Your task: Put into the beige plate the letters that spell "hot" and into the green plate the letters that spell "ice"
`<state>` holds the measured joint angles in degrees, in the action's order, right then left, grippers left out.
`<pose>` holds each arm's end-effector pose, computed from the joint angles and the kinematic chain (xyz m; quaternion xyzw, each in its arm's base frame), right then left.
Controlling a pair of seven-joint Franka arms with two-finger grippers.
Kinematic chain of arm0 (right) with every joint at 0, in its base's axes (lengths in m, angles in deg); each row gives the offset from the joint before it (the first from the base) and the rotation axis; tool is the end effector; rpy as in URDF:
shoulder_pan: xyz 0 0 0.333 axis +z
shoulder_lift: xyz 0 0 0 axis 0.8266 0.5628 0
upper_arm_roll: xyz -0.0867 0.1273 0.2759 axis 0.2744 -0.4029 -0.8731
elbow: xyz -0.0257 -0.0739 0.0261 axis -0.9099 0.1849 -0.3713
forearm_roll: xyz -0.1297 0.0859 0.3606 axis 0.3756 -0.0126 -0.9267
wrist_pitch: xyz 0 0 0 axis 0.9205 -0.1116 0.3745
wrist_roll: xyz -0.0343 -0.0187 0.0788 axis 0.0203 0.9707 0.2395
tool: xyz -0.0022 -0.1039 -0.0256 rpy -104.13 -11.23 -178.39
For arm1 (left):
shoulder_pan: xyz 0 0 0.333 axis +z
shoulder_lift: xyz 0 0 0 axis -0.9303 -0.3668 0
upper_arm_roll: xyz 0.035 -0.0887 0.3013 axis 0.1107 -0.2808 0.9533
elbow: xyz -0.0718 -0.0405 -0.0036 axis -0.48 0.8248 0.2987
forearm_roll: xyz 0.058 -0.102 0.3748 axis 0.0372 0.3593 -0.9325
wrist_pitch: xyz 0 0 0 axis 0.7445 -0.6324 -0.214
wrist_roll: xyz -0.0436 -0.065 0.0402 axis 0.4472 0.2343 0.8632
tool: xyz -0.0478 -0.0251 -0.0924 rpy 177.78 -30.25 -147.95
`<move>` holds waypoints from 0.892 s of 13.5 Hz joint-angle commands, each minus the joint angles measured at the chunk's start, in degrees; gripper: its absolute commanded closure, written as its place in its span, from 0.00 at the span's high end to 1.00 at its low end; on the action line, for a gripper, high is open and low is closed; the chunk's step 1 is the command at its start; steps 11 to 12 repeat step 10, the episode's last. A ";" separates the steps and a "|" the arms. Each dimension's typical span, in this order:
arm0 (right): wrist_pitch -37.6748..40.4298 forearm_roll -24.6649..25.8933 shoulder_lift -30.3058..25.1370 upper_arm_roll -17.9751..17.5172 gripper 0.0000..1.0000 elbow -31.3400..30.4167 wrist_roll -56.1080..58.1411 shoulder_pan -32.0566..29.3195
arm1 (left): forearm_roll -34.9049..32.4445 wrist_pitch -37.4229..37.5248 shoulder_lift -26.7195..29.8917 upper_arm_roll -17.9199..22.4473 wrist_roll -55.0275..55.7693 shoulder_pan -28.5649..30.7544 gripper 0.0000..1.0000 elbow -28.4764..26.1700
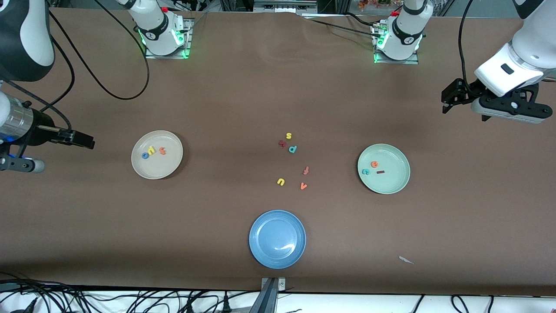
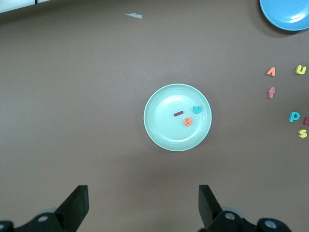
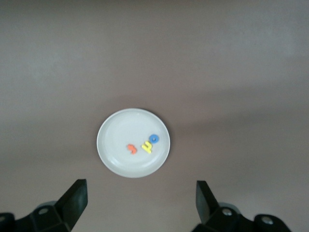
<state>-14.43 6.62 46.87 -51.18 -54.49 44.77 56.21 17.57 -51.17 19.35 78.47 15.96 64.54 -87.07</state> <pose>0.6444 0.0160 0.5401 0.9962 -0.0770 -0.0355 0.0206 0.5489 -0.0664 0.5956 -0.9936 0.1106 -0.0129 0.0170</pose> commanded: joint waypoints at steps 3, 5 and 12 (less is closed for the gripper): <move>-7.19 0.79 -5.39 -6.67 1.00 -9.66 0.51 -5.20 | 1.00 3.34 -1.52 0.27 0.23 0.25 1.00 2.62; -6.31 0.52 -5.74 -6.68 1.00 -9.66 -0.01 -5.20 | 1.09 3.51 -1.43 0.27 0.58 0.26 1.00 2.62; -3.85 -0.09 -6.09 -6.95 1.00 -8.70 -0.80 -5.12 | 1.09 4.92 -1.34 0.09 2.43 0.43 1.00 2.89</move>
